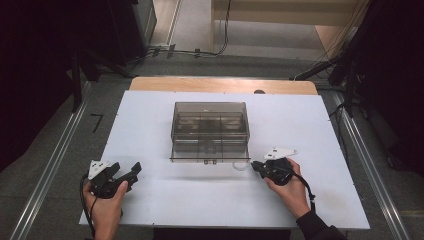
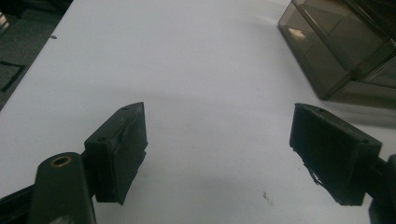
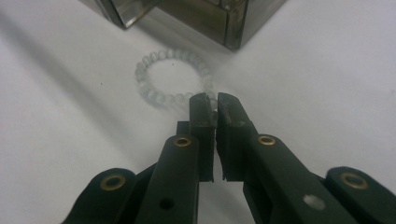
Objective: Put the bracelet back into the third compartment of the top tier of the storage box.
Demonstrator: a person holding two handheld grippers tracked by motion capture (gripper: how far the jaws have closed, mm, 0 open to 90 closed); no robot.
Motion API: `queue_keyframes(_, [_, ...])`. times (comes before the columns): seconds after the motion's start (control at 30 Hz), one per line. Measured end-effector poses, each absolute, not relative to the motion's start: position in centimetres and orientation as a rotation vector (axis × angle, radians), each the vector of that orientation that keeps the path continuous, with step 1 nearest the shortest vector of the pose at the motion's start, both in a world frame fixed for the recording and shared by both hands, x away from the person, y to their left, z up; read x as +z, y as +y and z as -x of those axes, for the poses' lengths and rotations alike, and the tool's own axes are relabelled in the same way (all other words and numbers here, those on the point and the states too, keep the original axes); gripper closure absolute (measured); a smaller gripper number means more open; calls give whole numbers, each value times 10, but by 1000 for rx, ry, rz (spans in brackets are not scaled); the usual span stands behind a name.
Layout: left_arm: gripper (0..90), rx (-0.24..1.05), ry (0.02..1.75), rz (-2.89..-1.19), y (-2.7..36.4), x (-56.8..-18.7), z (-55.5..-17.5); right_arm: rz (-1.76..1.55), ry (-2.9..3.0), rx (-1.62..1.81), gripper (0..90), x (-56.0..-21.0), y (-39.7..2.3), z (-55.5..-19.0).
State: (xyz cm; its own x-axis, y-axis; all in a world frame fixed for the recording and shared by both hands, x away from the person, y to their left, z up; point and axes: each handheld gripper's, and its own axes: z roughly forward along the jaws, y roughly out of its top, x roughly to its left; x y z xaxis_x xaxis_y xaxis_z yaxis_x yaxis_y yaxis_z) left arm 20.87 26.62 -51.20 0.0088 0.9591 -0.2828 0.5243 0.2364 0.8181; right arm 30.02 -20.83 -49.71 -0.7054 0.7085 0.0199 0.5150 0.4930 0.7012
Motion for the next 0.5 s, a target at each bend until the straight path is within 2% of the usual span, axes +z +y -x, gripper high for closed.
queue_keyframes(0.5, [198,627,1638,-1405,266,-512,-209,-1067,2370,1098,835,-476,-223,-296])
